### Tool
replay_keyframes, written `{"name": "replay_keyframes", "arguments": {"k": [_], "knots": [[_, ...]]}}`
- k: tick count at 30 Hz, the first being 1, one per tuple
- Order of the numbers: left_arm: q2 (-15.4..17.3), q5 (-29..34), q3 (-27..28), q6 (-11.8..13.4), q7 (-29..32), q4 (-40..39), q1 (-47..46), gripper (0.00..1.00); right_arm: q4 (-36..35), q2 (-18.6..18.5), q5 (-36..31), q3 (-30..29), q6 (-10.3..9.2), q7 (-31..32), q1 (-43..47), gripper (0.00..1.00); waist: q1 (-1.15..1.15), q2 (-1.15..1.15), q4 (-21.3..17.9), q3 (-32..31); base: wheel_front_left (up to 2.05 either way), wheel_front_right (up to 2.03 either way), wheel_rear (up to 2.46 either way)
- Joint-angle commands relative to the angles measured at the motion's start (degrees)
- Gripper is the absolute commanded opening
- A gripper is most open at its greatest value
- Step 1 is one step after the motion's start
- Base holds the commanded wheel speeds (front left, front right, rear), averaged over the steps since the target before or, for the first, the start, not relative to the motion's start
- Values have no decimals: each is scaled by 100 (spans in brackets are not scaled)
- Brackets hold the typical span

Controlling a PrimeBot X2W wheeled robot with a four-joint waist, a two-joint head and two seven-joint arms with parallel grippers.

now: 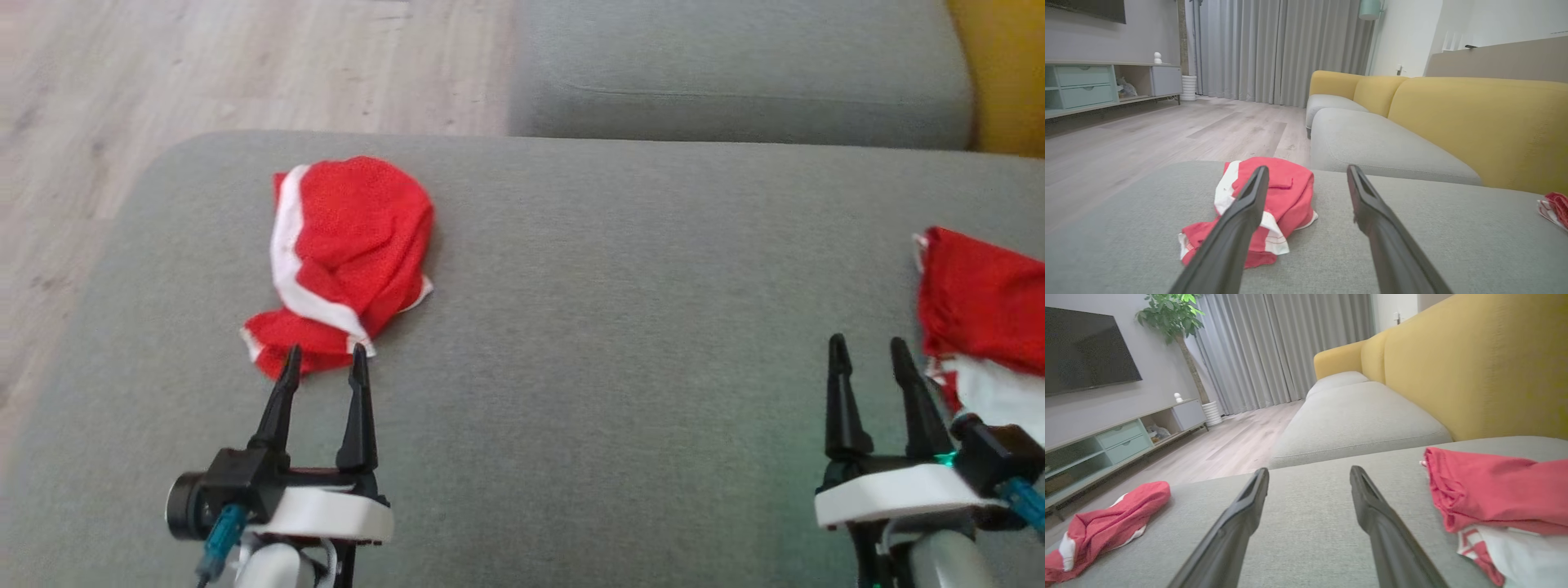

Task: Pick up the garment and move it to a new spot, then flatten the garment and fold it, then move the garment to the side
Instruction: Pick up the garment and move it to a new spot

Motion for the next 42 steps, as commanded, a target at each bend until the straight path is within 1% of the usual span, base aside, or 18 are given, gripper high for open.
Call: {"name": "replay_keyframes", "arguments": {"k": [1, 8, 14, 18, 22, 23, 24, 26, 27, 29, 32, 34, 37, 39, 42], "knots": [[27, 30, 217, 1, -31, -152, -215, 100, -146, -32, 62, 232, -5, -77, -66, 100, 0, 0, 255, -8, 0, 0, 0], [27, 111, 330, -26, -31, -117, -181, 100, -83, -32, 193, 551, -5, -78, -38, 100, 0, 0, 772, -67, 0, 0, 0], [27, 175, 424, -93, -31, -92, -150, 100, 9, -32, 279, 809, -5, -78, -87, 100, 0, 0, 1009, -104, 0, 0, 0], [27, 202, 467, -130, -31, -80, -166, 100, 27, -32, 294, 850, -5, -78, -113, 100, 0, 0, 1032, -86, 0, 0, 0], [55, 288, 618, -185, -31, -51, -338, 100, 9, -31, 271, 887, -5, -78, -176, 100, 0, 0, 963, 44, 0, 0, 0], [110, 326, 645, -263, -31, 17, -483, 100, 5, -31, 221, 876, -5, -78, -215, 100, 0, 0, 878, 152, 0, 0, 0], [110, 326, 645, -263, -31, 17, -483, 100, 5, -31, 221, 876, -5, -78, -215, 100, 0, 0, 878, 152, 0, 0, 0], [226, 388, 576, -389, -31, 176, -683, 100, -10, -31, 177, 847, -5, -78, -279, 100, 0, 0, 769, 300, 0, 0, 0], [316, 371, 486, -500, 50, 463, -952, 100, -45, -31, 145, 787, -5, -78, -340, 100, 0, 0, 683, 448, 0, 0, 0], [406, 301, 383, -599, 306, 744, -1297, 100, -87, -31, 103, 745, -5, -78, -397, 100, 0, 0, 594, 618, 0, 0, 0], [548, 139, 213, -689, 957, 1208, -1834, 100, -145, -31, 33, 698, -5, -76, -513, 100, 0, 0, 457, 897, 0, 0, 0], [651, 23, 90, -720, 1368, 1498, -2166, 100, -181, -31, -1, 682, -5, -73, -600, 100, 0, 0, 372, 1068, 0, 0, 0], [706, -339, 4, -740, 1870, 1886, -2568, 100, -224, -31, -22, 683, -5, -70, -714, 100, 0, 0, 252, 1291, 0, 0, 0], [824, -455, -124, -744, 2087, 2095, -2791, 100, -248, -31, -35, 683, -5, -70, -774, 100, 0, 0, 178, 1419, 0, 0, 0], [973, -599, -229, -746, 2243, 2410, -3046, 100, -267, -31, -37, 680, -5, -71, -845, 100, 0, 0, 83, 1567, 0, 0, 0]]}}
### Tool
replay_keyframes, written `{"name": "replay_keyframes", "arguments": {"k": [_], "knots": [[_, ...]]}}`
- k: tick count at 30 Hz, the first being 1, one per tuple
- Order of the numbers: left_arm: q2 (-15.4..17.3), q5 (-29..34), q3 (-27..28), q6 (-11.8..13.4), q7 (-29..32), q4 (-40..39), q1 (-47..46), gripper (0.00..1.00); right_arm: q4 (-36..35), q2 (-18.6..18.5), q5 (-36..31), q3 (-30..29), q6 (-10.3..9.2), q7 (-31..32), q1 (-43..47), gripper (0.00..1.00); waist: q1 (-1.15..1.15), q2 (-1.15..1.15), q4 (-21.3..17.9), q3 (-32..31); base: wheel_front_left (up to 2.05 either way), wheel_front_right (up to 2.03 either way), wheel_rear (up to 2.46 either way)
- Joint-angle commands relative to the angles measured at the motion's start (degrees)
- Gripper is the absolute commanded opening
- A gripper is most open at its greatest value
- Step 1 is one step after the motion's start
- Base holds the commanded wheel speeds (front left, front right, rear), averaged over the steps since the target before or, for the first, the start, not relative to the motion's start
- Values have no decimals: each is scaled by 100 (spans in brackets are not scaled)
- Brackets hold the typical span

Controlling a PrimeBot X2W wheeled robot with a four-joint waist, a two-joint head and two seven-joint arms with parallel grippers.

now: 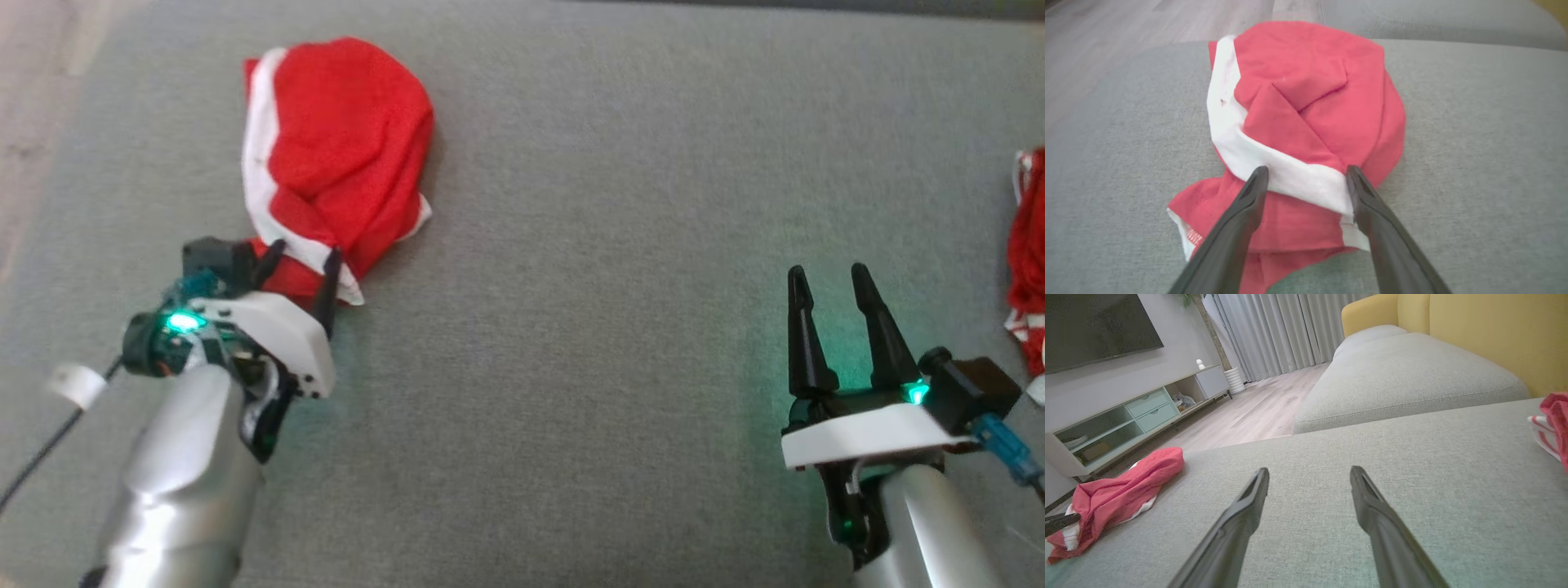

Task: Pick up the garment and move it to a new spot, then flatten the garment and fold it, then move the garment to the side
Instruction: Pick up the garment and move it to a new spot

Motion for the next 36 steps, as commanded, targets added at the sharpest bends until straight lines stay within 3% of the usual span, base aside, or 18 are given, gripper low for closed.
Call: {"name": "replay_keyframes", "arguments": {"k": [1, 5, 7, 14, 18, 22, 27, 36], "knots": [[262, -86, 125, 12, 2, -60, -300, 100, -204, -26, -54, 139, -5, -71, -174, 100, -2, 0, -149, 165, 0, 0, 0], [345, -333, -31, 11, 23, 268, -498, 100, -197, -26, -52, 148, -5, -73, -216, 100, -2, 0, -223, 245, 0, 0, 0], [402, -421, -137, 11, -60, 356, -574, 0, -188, -26, -48, 151, -5, -74, -225, 100, -2, 0, -248, 252, 0, 0, 0], [494, -675, -412, 11, -801, 126, -709, 0, -97, -26, -18, 144, -5, -76, -207, 100, -2, 0, -251, 43, 0, 0, 0], [615, -610, -456, 20, -1504, -304, -756, 0, -58, -26, 49, 168, -5, -77, -156, 100, -2, 0, -234, -237, 0, 0, 0], [679, -556, -435, 73, -1806, -951, -723, 0, -27, -26, 132, 191, -5, -78, -63, 100, -2, 0, -228, -527, 0, 0, 0], [840, -512, -425, 193, -1688, -2111, -618, 0, -22, -26, 256, 227, -5, -78, 30, 100, -2, 0, -275, -775, 0, 0, 0], [1044, -570, -491, 415, -815, -3931, -453, 0, -87, -26, 463, 300, -5, -78, 53, 100, -2, 0, -614, -850, 0, 0, 0]]}}
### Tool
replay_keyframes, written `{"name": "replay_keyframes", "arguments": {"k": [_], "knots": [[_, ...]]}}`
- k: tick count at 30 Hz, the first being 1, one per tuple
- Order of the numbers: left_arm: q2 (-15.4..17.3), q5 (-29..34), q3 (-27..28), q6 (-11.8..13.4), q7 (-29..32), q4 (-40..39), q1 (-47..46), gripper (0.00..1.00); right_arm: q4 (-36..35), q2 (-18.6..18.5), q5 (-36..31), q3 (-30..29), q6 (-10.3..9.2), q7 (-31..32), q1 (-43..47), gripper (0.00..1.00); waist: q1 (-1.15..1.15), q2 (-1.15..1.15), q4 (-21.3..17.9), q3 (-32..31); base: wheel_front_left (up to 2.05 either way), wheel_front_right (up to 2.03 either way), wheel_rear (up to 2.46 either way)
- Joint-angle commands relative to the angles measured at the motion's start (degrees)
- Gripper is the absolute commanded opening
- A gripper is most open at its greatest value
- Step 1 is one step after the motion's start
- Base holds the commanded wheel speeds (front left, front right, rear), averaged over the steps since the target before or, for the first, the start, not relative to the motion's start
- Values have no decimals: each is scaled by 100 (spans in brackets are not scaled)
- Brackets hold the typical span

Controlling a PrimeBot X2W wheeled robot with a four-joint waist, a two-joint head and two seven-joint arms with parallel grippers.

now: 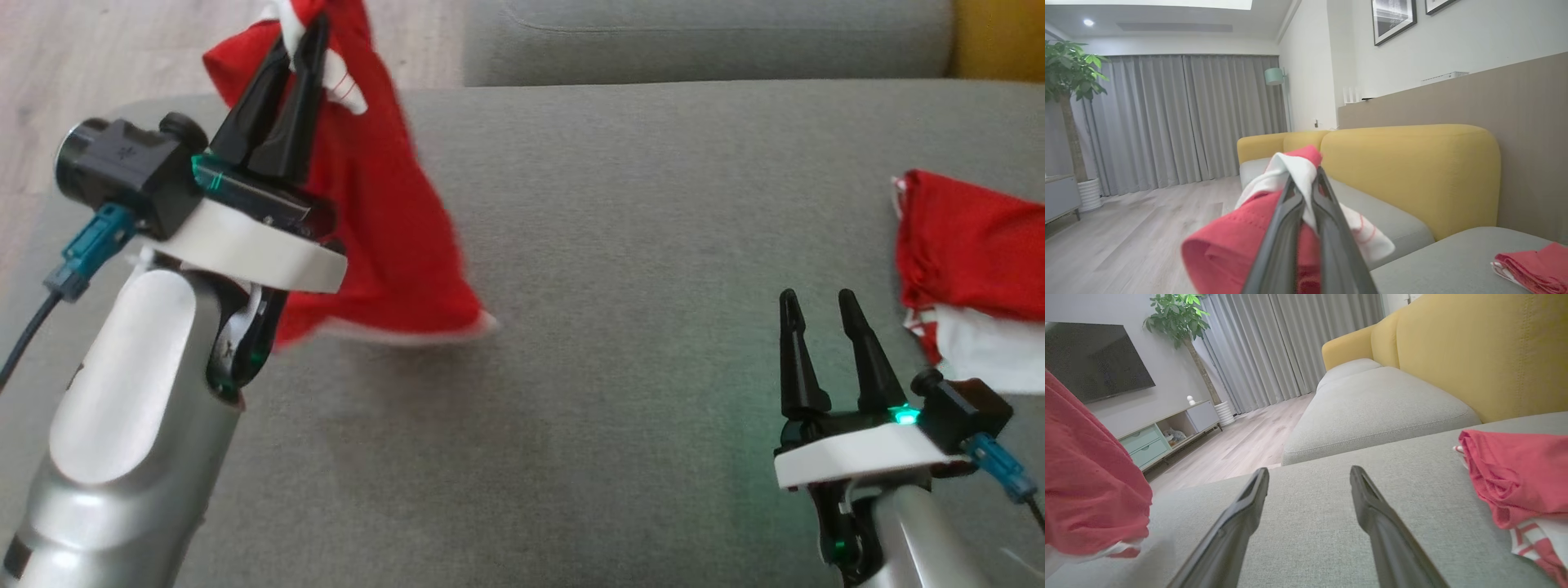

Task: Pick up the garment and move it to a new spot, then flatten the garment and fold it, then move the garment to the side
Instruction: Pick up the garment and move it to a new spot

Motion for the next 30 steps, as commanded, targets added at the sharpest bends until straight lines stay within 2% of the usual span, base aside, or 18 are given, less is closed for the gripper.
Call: {"name": "replay_keyframes", "arguments": {"k": [1, 7, 13, 21, 22, 23, 24, 25, 26, 30], "knots": [[240, -11, 216, 58, 133, -335, -226, 0, -212, -24, 46, 146, -5, -63, -140, 100, 1, 0, -135, 44, 0, 0, 0], [302, 37, 81, 137, 609, -665, -314, 0, -284, -24, 147, 212, -5, -63, -265, 100, 1, 0, -565, 239, 0, 0, 0], [298, 119, 46, 223, 829, -615, -620, 0, -348, -24, 277, 274, -5, -63, -398, 100, 1, 0, -1055, 478, 0, 0, 0], [-50, 328, -519, 59, 1066, -68, -1182, 0, -414, -24, 452, 431, -5, -63, -556, 100, 1, 0, -1555, 780, 0, 0, 0], [-130, 375, -666, 23, 1106, 59, -1217, 10, -417, -24, 471, 447, -5, -63, -573, 100, 1, 0, -1597, 806, 0, 0, 0], [-130, 375, -666, 23, 1106, 59, -1217, 10, -417, -24, 471, 447, -5, -63, -573, 100, 1, 0, -1597, 806, 0, 0, 0], [-250, 373, -800, -4, 1135, 192, -1218, 40, -420, -24, 490, 455, -5, -63, -588, 100, 1, 0, -1630, 828, 0, 0, 0], [-374, 373, -948, -30, 1174, 339, -1194, 88, -422, -24, 505, 458, -5, -63, -597, 100, 1, 0, -1652, 842, 0, 0, 0], [-482, 400, -1116, -60, 1209, 483, -1165, 100, -423, -24, 515, 466, -5, -63, -604, 100, 1, 0, -1672, 856, 0, 0, 0], [-874, 543, -1723, -144, 1128, 971, -976, 100, -411, -24, 530, 498, -5, -63, -628, 100, 1, 0, -1716, 894, 0, 0, 0]]}}
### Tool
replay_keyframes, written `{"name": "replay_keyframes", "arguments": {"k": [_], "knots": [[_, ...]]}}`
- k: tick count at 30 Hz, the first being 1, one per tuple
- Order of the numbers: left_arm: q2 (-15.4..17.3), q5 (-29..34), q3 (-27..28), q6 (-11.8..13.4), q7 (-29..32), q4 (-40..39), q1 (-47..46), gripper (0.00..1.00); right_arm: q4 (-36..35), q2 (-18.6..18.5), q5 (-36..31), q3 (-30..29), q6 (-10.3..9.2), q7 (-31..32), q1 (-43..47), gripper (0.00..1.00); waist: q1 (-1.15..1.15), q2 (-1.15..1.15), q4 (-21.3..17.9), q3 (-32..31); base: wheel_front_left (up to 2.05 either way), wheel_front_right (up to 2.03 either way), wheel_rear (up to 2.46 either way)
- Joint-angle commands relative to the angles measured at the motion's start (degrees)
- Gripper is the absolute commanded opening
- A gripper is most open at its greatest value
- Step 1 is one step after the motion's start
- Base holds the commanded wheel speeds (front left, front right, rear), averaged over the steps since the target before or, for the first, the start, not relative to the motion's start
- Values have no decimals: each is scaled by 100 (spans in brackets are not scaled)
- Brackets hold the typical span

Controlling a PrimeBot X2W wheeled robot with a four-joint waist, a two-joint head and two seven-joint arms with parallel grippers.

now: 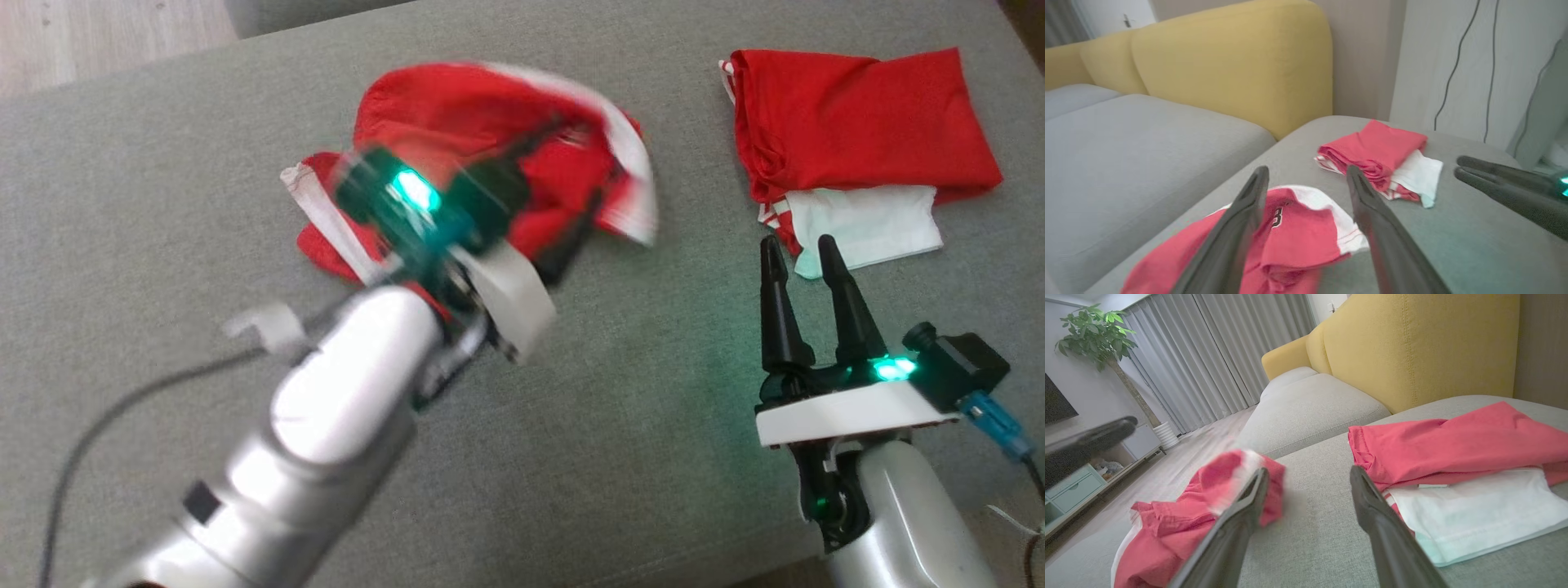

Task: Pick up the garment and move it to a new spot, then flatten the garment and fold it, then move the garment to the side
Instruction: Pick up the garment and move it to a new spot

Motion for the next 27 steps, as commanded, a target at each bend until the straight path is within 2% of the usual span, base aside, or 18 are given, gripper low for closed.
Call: {"name": "replay_keyframes", "arguments": {"k": [1, 5, 8, 12, 20, 27], "knots": [[52, 45, 158, -23, -71, -150, -112, 100, -187, -22, 44, 145, -5, -62, -172, 100, -1, 0, 0, -5, 0, 0, 0], [-152, 109, -157, -34, -381, 144, 150, 100, -146, -22, 13, 95, -5, -62, -165, 100, -1, 0, 84, -73, 0, 0, 0], [-157, 155, -238, 4, -645, 282, 253, 100, -139, -22, -90, 22, -5, -62, -131, 100, -1, 0, 278, -179, 0, 0, 0], [-43, 109, 116, 322, -1101, 274, 283, 100, -145, -22, -194, -87, -5, -62, -69, 100, -1, 0, 555, -354, 0, 0, 0], [507, -111, 1035, 1096, -2091, 356, 906, 100, -176, -22, -487, -312, -5, -62, 148, 100, -1, 0, 1265, -692, 0, 0, 0], [653, -417, 1425, 1378, -2478, 346, 2004, 100, -142, -22, -685, -442, -5, -62, 386, 100, -1, 0, 1803, -874, 0, 0, 0]]}}
